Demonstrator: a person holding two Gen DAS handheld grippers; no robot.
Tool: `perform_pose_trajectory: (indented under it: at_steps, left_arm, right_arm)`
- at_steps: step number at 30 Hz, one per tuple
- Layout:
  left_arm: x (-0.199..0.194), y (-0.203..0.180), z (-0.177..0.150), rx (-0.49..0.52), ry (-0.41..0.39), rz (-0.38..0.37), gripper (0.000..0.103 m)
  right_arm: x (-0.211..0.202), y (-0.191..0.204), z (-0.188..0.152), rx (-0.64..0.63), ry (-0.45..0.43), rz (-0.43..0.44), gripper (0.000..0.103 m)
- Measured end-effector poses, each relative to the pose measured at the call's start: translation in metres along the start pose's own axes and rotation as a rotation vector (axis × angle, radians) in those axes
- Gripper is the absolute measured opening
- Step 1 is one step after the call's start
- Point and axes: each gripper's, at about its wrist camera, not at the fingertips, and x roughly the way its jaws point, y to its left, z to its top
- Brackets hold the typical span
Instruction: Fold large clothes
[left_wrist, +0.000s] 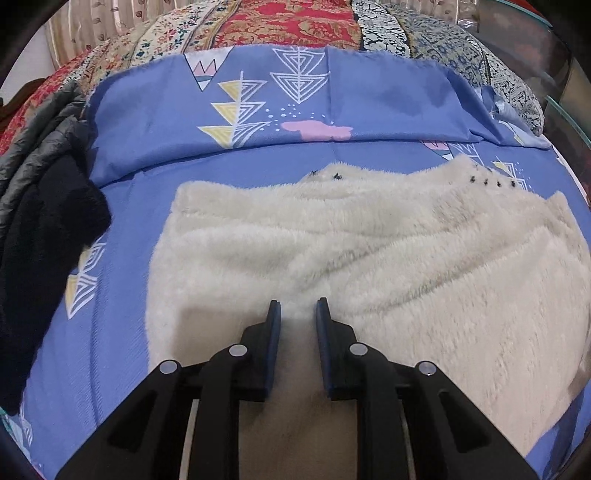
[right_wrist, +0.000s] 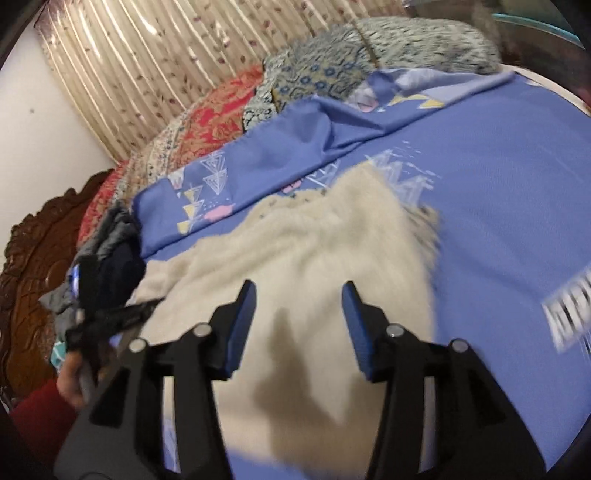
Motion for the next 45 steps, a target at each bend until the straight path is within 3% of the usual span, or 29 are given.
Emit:
perform_pose_trajectory:
  at_steps: [4, 9, 15, 16, 17, 21, 24, 26, 31, 37, 45]
  left_arm:
    - [-0.009, 0.003, -0.006, 0.001, -0.010, 0.015, 0.043]
    - [-0.024, 0.007, -0.014, -0.017, -0.013, 0.027, 0.043]
    - [-0.048, 0.018, -0.030, -0.061, -0.027, 0.000, 0.043]
    - [-0.052, 0.021, -0.033, -0.067, -0.032, -0.006, 0.043]
    - [-0.055, 0.027, -0.037, -0.079, -0.036, -0.011, 0.043]
    - [-0.061, 0.066, -0.052, -0.177, 0.005, -0.053, 0.046]
    - [-0.062, 0.090, -0.065, -0.202, 0.021, -0.012, 0.053]
    - [-0.067, 0.100, -0.082, -0.194, 0.023, 0.065, 0.054]
    - [-0.079, 0.103, -0.130, -0.181, 0.013, 0.133, 0.054]
    - [-0.086, 0.085, -0.180, -0.171, 0.030, 0.112, 0.054]
    - [-0.098, 0.060, -0.225, -0.152, 0.073, 0.071, 0.054]
  right_arm:
    - [-0.043, -0.025, -0.050, 0.106, -0.016, 0.007, 0.046]
    - [-0.060, -0.050, -0.083, 0.215, 0.024, 0.023, 0.046]
    - [-0.064, -0.058, -0.086, 0.290, 0.033, 0.083, 0.046]
    - [-0.062, -0.056, -0.084, 0.292, 0.037, 0.088, 0.048]
    - [-0.060, -0.055, -0.081, 0.289, 0.041, 0.075, 0.057]
    - [-0.059, -0.047, -0.075, 0.287, 0.034, 0.093, 0.066]
    - [-0.055, -0.040, -0.078, 0.272, 0.058, 0.085, 0.069]
    - [-0.053, -0.036, -0.084, 0.264, 0.082, 0.076, 0.069]
    - [-0.054, -0.015, -0.104, 0.180, 0.128, 0.017, 0.069]
    - [-0.055, 0.024, -0.130, 0.013, 0.179, -0.072, 0.069]
    - [-0.062, 0.050, -0.175, -0.094, 0.250, -0.110, 0.069]
